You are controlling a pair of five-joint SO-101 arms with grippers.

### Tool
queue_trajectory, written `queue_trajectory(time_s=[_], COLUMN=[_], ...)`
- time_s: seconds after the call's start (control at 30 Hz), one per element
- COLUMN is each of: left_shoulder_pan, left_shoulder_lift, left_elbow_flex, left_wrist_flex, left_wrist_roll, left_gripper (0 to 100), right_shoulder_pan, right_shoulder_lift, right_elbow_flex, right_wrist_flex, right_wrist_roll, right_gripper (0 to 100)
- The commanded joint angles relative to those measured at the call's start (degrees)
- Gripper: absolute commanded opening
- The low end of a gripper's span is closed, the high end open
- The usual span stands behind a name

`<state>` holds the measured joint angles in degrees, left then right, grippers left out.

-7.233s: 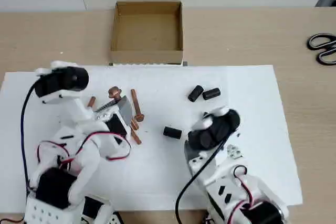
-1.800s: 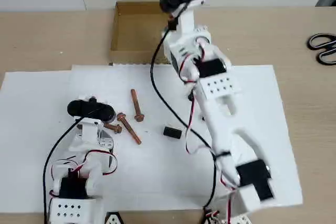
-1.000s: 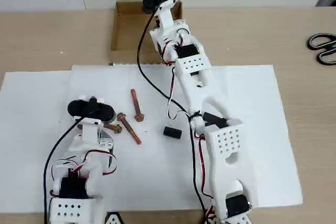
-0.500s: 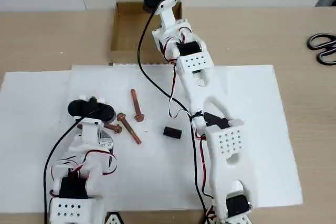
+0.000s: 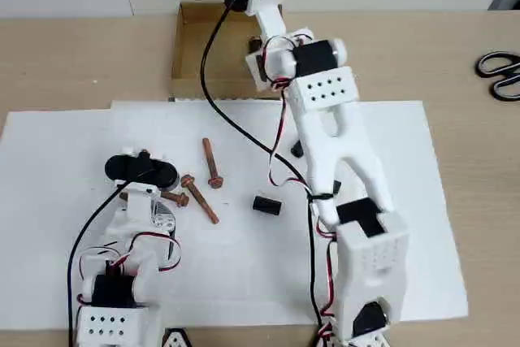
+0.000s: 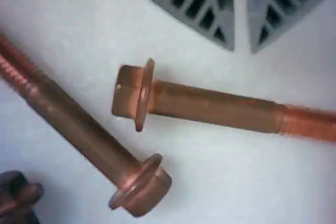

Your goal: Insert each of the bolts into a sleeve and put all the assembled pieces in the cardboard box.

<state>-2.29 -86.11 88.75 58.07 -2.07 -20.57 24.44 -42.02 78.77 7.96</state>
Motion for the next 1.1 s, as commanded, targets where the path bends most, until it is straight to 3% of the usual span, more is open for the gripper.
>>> queue_trajectory(time_s=[0.0,0.1,0.27,0.63,0.73,0.93,1.07], left_shoulder_pan=[-0.3,-0.3,-0.3,-0.3,-0.4,-4.3,-4.3], left_shoulder_lift=[-0.6,-0.6,-0.6,-0.6,-0.6,-0.6,-0.6], left_elbow_flex=[-0.3,-0.3,-0.3,-0.3,-0.3,-0.3,-0.3], left_wrist_flex=[-1.5,-1.5,-1.5,-1.4,-1.4,-1.5,-1.6], left_wrist_roll=[-0.2,-0.2,-0.2,-0.2,-0.2,-0.2,-0.2], left_gripper=[1,1,1,1,1,1,1], right_shoulder_pan=[-0.6,-0.6,-1.0,-7.2,-7.0,-7.2,-7.3], right_shoulder_lift=[-6.8,-9.5,-15.3,-35.4,-36.4,-36.4,-36.3], right_elbow_flex=[-2.9,-2.9,0.5,33.1,37.5,44.7,49.7], right_wrist_flex=[9.5,17.1,18.3,18.2,18.2,17.7,13.1], right_wrist_roll=[-2.8,-4.1,-4.1,-3.7,1.9,21.5,23.8], right_gripper=[15.4,15.4,15.4,15.6,15.6,15.6,15.6])
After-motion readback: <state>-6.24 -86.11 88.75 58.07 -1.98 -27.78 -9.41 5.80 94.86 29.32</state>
